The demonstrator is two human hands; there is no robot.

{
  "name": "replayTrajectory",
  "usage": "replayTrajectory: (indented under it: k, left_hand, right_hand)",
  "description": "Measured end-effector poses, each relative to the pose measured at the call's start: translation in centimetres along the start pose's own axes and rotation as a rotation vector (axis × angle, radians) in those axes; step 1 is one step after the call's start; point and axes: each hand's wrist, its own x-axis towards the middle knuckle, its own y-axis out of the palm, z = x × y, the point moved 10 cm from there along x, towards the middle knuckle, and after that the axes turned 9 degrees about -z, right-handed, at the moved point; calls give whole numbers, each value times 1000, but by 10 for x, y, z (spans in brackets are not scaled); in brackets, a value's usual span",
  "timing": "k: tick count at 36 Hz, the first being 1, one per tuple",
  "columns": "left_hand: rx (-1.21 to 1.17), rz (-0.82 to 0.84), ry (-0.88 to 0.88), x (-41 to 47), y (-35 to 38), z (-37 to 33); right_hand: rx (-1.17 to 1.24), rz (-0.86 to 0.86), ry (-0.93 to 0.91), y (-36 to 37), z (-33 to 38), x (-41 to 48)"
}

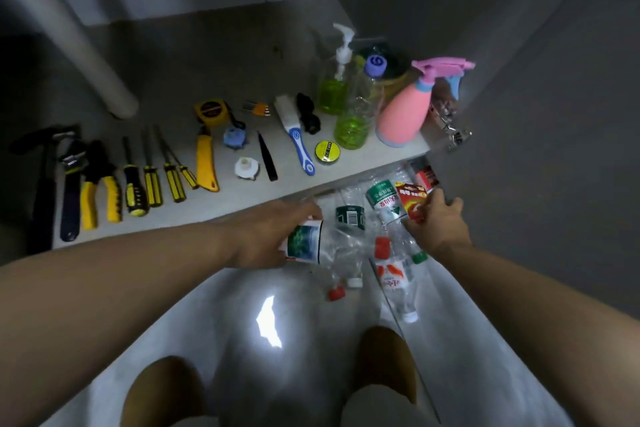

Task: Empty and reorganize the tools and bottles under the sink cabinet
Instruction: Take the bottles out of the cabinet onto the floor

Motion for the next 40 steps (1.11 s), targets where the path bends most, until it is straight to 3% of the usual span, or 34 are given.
replayTrajectory:
  k: [7, 10, 11, 13, 17, 21, 25, 27, 31, 33, 36, 40]
  left_hand:
    - [214, 19, 32, 0, 37, 9]
    - [253, 48, 77, 6, 48, 3]
    - [277, 65, 98, 9, 52, -1]
    - [309, 66, 136, 15, 56, -10]
    - [307, -31, 201, 32, 51, -30]
    - [327, -87, 204, 40, 54, -40]
    - [202, -355, 44, 30, 30, -39]
    - [87, -400, -114, 25, 30, -26]
    - [-336, -170, -610, 18, 78, 22]
    - [-524, -93, -766, 18, 97, 32]
    - [-662, -36, -854, 25, 109, 34]
    - [-621, 43, -852, 36, 115, 37]
  right_hand:
    - [-28, -90, 91, 11, -2, 3]
    - [164, -176, -67, 1, 14, -15]
    - [295, -145, -140, 0, 25, -25]
    - [477, 77, -250, 10, 48, -49]
    - [397, 557, -357, 49, 68, -102]
    - [338, 469, -408, 60, 56, -105]
    - [385, 283, -206, 59, 28, -84]
    - [451, 229, -141, 61, 21, -80]
    - [638, 242, -87, 72, 26, -82]
    - [708, 288, -97, 77, 35, -85]
    - [701, 323, -176, 81, 46, -89]
    - [564, 164, -228, 71, 33, -83]
